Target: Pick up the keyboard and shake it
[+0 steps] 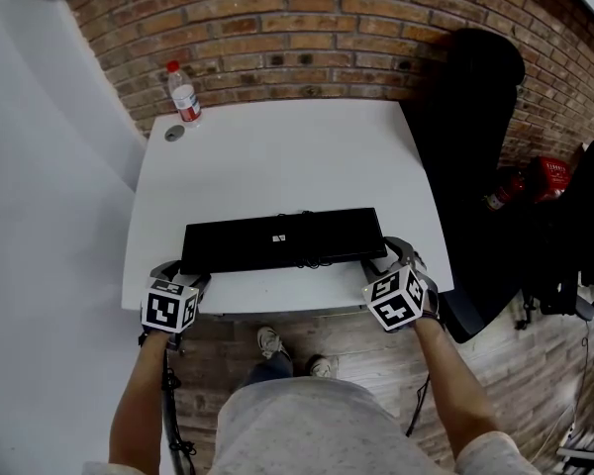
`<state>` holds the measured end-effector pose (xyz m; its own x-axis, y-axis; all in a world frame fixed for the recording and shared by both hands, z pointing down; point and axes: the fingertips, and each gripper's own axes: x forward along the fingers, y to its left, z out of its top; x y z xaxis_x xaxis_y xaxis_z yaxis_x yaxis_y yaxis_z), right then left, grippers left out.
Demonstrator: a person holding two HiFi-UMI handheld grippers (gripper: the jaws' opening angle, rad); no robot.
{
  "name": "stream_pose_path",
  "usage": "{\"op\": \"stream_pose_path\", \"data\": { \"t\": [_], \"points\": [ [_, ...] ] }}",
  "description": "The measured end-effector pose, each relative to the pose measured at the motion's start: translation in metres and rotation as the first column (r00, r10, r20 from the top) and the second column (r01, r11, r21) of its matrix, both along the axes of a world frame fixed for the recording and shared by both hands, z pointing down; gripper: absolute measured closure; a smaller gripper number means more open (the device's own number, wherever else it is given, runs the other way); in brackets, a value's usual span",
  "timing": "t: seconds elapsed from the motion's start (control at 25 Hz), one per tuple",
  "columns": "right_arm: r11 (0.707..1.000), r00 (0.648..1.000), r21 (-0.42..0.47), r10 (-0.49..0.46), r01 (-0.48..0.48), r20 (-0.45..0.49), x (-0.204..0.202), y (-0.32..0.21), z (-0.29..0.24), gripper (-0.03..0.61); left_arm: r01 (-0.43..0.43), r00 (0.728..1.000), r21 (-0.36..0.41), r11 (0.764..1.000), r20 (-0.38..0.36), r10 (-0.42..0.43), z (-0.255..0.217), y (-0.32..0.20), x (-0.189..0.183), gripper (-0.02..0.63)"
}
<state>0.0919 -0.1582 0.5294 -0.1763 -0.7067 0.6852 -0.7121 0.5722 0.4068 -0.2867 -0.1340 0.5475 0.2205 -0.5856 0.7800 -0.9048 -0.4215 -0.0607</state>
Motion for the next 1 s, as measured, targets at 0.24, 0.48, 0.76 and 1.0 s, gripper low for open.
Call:
{"op": "stream_pose_path", "data": {
  "t": [0.24,0.48,0.76,1.0],
  "points": [
    [0.999,0.999,-0.041,-0.020,0.018,-0.047,0.001,0.010,0.011,0.344,0.006,1.000,-0.007,1.000,-0.006,-0.006,0.006,0.007,0.000,0.322],
    [0.998,1.000,-0.058,-0.016,0.015,-0.020,0.000,0.020,0.013,0.350,0.019,0.999,0.002,1.000,-0.045,-0.019,0.001,0.009,0.000,0.321],
    [0.999,0.999,-0.048,0.019,-0.017,0.044,-0.007,0.025,0.006,0.351,0.061,0.994,0.020,0.998,-0.094,-0.059,-0.006,0.019,0.011,0.316],
    [0.999,0.984,-0.016,0.038,-0.036,0.173,-0.027,0.030,-0.018,0.384,0.132,0.976,0.091,0.987,-0.185,-0.113,-0.028,0.024,0.028,0.347]
  ]
}}
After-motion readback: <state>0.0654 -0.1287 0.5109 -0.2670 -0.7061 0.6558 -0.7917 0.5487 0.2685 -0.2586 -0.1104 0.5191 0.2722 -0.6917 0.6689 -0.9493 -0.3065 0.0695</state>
